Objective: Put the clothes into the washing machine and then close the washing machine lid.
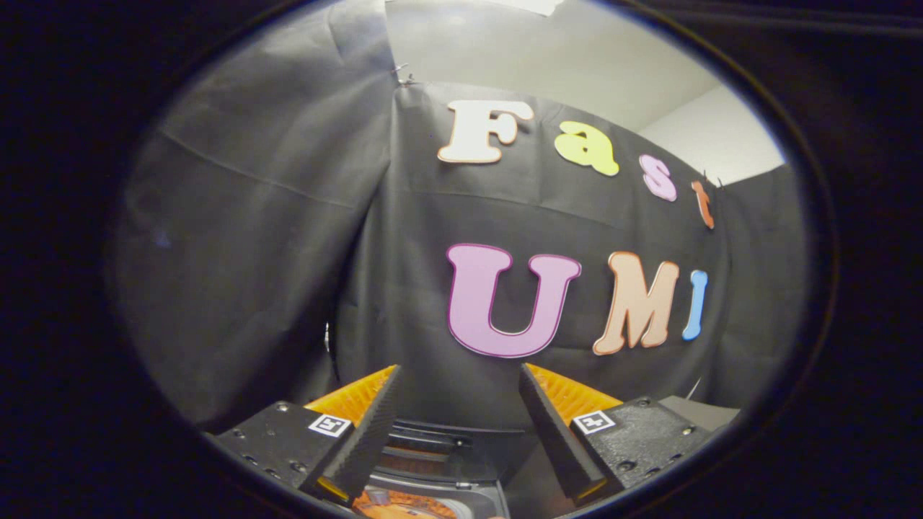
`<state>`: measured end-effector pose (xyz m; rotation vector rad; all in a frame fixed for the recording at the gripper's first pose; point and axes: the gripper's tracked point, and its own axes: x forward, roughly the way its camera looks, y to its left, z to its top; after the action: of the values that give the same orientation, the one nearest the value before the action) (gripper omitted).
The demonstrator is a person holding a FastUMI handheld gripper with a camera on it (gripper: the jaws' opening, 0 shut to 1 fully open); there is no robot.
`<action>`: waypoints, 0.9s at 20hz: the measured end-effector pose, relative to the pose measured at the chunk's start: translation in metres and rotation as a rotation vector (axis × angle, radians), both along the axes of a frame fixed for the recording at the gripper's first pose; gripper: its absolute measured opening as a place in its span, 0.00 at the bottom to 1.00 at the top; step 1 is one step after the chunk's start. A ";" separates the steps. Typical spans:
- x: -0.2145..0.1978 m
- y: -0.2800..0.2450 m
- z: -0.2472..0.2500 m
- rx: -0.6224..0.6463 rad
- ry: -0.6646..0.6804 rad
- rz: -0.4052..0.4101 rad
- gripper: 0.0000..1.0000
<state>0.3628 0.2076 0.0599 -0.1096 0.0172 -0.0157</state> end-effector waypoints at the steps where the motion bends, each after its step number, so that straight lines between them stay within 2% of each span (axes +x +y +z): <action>1: 0.012 0.001 -0.008 0.053 0.032 -0.009 0.96; 3: 0.039 -0.002 -0.021 0.107 0.077 -0.039 0.96; 5: 0.066 -0.004 -0.036 0.103 0.119 -0.061 0.96; 10: 0.120 0.002 -0.101 0.143 0.278 -0.054 0.97; 13: 0.141 -0.002 -0.143 0.201 0.385 -0.098 0.97; 18: 0.151 0.013 -0.191 0.152 0.486 -0.047 0.97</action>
<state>0.5139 0.2208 -0.1313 0.0413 0.5054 -0.0343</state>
